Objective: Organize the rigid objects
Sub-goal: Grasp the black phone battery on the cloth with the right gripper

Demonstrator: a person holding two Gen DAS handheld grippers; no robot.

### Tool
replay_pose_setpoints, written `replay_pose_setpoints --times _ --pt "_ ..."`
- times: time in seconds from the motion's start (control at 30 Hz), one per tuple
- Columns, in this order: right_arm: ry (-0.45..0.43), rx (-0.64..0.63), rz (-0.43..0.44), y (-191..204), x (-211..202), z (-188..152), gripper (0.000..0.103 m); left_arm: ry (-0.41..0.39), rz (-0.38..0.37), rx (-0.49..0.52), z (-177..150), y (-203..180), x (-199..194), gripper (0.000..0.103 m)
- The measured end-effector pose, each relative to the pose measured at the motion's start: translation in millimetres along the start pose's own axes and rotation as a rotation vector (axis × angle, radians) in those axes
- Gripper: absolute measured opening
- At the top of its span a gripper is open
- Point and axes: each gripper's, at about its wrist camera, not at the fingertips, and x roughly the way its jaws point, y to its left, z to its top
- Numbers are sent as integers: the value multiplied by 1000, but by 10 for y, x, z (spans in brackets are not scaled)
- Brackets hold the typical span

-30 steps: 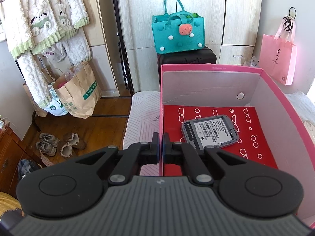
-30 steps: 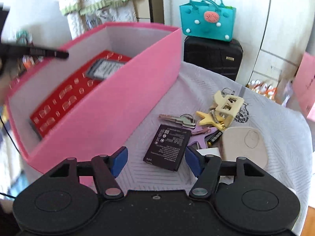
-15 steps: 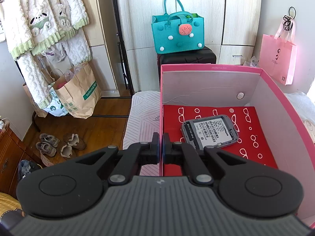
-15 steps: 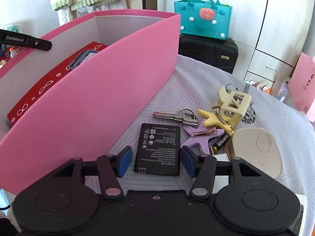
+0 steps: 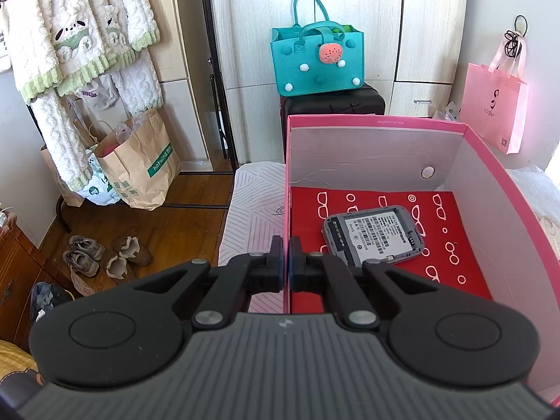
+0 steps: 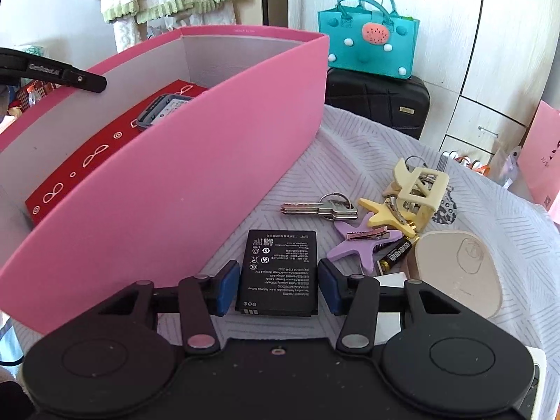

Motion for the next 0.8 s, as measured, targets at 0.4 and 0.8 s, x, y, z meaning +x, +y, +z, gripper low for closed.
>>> replay_pose_setpoints --times 0.4,0.8 --pt "56 94 62 -136 6 -22 59 4 -9 -10 9 -15 2 2" --pt "-17 4 5 23 -148 -57 54 12 -19 -19 15 6 9 2"
